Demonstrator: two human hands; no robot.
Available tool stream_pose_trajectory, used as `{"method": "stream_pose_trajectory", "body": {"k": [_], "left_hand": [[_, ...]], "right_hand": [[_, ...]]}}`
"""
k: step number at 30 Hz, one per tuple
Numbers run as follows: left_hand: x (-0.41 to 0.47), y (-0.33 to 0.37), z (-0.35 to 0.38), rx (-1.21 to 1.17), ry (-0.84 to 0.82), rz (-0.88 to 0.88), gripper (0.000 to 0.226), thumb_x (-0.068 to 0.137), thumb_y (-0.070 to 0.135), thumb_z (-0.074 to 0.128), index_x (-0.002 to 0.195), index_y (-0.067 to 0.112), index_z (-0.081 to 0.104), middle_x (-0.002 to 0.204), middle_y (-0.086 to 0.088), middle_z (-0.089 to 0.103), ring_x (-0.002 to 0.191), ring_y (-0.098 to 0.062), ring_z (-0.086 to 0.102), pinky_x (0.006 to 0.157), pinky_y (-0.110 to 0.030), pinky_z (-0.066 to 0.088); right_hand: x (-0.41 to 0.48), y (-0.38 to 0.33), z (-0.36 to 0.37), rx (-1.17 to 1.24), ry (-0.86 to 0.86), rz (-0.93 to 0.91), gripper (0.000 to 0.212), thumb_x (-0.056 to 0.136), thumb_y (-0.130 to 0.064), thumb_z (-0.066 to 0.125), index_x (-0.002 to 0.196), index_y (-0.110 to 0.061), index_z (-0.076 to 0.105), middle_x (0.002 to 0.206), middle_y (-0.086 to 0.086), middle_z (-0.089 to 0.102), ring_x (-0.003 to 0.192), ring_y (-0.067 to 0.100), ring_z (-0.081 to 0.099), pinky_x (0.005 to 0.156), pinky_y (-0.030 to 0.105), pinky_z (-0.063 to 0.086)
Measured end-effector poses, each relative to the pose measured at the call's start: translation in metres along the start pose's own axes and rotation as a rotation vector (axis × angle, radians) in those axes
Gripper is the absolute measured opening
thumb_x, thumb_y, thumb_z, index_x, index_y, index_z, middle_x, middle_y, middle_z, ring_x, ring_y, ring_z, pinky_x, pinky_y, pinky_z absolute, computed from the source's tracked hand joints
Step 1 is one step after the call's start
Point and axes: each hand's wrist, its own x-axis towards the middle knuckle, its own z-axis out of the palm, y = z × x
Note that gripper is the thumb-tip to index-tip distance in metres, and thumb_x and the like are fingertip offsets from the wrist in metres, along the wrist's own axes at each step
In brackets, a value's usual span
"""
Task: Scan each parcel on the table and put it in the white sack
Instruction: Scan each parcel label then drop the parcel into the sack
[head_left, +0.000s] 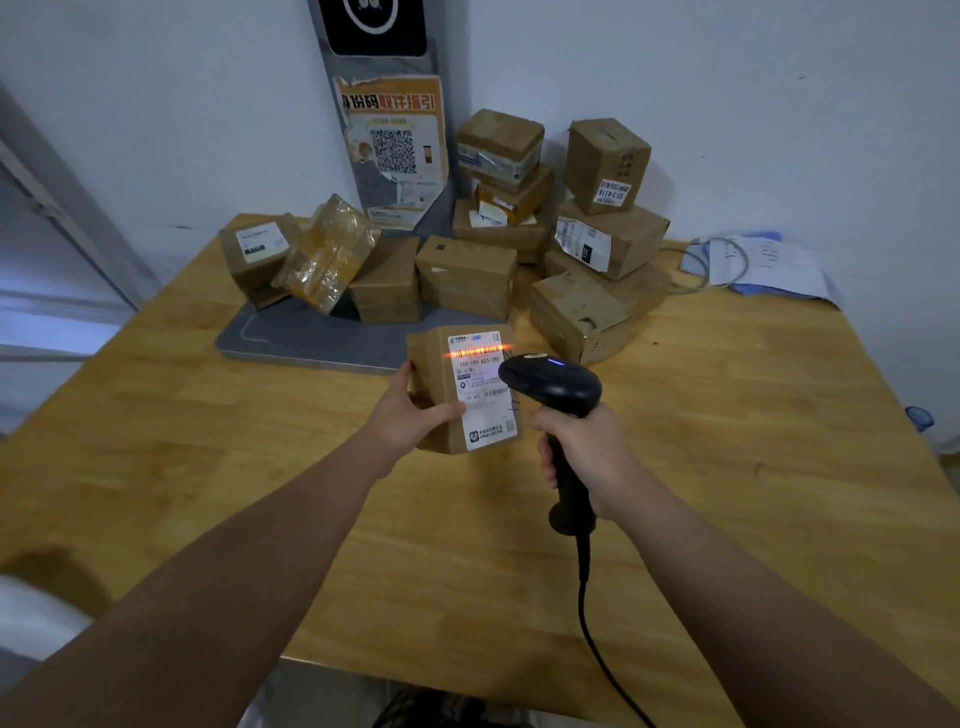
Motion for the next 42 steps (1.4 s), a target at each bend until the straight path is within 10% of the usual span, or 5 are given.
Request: {"method": "stream_pose_trajectory", "body": {"k": [18,25,28,33,42], "left_hand": [[-0.121,-0.091,-0.132,-0.18,0.321,-0.03,0.082,0.085,0.025,0.072,0.149,0.022,0.023,0.113,0.002,0.051,0.089,-0.003,0.054,0.053,-0.011,0.048],[-0.227,-0.206,-0.244,-0.155,0.528,-0.056,0.068,0.088,0.023,0.068,0.144,0.024,0.031,0.11,0.009,0.054,0.098,-0.004,0.058,0.065,-0.013,0.051],[-0.269,-0.257,-0.275,-0.084,0.551,-0.089,0.071,0.083,0.034,0.072,0.141,0.031,0.032,0.117,0.008,0.053,0.108,-0.01,0.056,0.091,-0.035,0.053],[-0.304,-0.319,-0.297,0.229,0.42,-0.332,0.096,0.071,0.059,0.074,0.148,0.035,0.022,0.135,-0.003,0.036,0.128,-0.025,0.04,0.104,-0.046,0.041],[-0.29,-0.368,-0.28,0.902,-0.014,-0.356,0.097,0.077,0.067,0.061,0.151,0.023,0.016,0.139,-0.012,0.033,0.129,-0.032,0.035,0.104,-0.042,0.035]], "right_hand": [[-0.056,0.032,0.149,-0.076,-0.352,-0.04,0.023,0.085,-0.011,0.07,0.064,-0.007,0.061,0.052,0.005,0.052,0.048,0.019,0.05,0.051,0.03,0.044],[-0.118,0.102,0.276,-0.173,-0.395,-0.062,0.012,0.081,-0.01,0.076,0.08,-0.013,0.064,0.067,-0.001,0.062,0.064,0.012,0.059,0.061,0.025,0.048],[-0.143,0.143,0.318,-0.284,-0.41,-0.099,0.017,0.078,-0.012,0.079,0.088,-0.005,0.067,0.085,0.019,0.067,0.08,0.025,0.064,0.067,0.028,0.044],[-0.157,0.202,0.344,-0.719,-0.2,-0.3,0.055,0.076,-0.026,0.081,0.125,-0.012,0.061,0.134,0.011,0.052,0.131,0.028,0.038,0.099,0.032,0.033],[-0.157,0.232,0.368,-0.85,-0.074,-0.208,0.034,0.089,-0.023,0.063,0.12,-0.013,0.052,0.095,0.01,0.068,0.084,0.03,0.064,0.071,0.042,0.055]]}}
